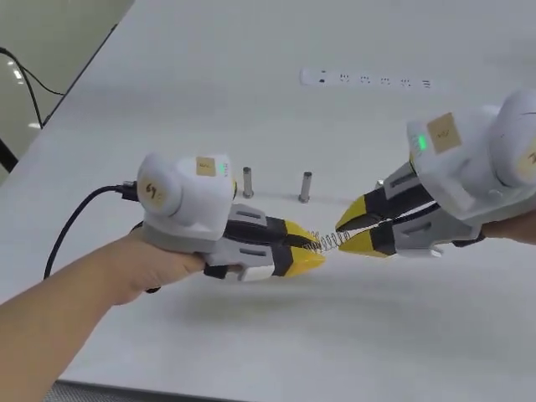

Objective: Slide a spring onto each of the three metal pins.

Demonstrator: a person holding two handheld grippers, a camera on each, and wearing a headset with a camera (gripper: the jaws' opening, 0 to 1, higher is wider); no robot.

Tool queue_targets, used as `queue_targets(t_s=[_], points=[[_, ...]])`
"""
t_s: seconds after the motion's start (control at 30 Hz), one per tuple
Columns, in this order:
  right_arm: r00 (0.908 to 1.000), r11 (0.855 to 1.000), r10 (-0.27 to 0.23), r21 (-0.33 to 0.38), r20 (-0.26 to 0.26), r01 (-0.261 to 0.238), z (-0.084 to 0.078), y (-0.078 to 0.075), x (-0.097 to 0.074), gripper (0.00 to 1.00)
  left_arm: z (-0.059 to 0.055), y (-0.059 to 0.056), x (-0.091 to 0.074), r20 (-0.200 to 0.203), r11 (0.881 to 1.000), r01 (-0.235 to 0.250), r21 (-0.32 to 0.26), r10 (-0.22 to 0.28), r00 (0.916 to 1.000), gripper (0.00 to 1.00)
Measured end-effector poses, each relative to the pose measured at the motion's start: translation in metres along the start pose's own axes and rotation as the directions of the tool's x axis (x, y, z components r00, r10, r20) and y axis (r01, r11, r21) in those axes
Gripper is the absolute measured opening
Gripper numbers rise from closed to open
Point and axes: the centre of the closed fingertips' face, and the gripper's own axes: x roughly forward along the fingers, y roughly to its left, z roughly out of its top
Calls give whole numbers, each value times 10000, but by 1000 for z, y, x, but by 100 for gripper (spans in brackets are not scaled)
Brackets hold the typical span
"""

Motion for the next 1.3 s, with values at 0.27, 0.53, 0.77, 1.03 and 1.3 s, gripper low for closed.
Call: queue_targets(t_s=[0.27,0.53,0.77,1.03,1.3], points=[[9974,9998,-33,197,724,19,11,1,-1,6,0,-2,2,-3,10000,50,29,-50,10000,2],[9931,9996,-198,232,1156,172,17,0,-1,6,0,0,3,19,10000,18,34,-18,10000,3],[9836,9987,-251,475,1789,169,31,1,2,7,2,-3,6,113,10000,73,25,-74,9999,3],[9728,9964,-570,747,2246,411,38,0,3,6,5,-2,5,232,10000,-5,-24,6,9997,3],[9657,9949,-885,696,2442,736,40,3,5,6,3,-2,6,173,10000,-27,16,27,9998,3]])
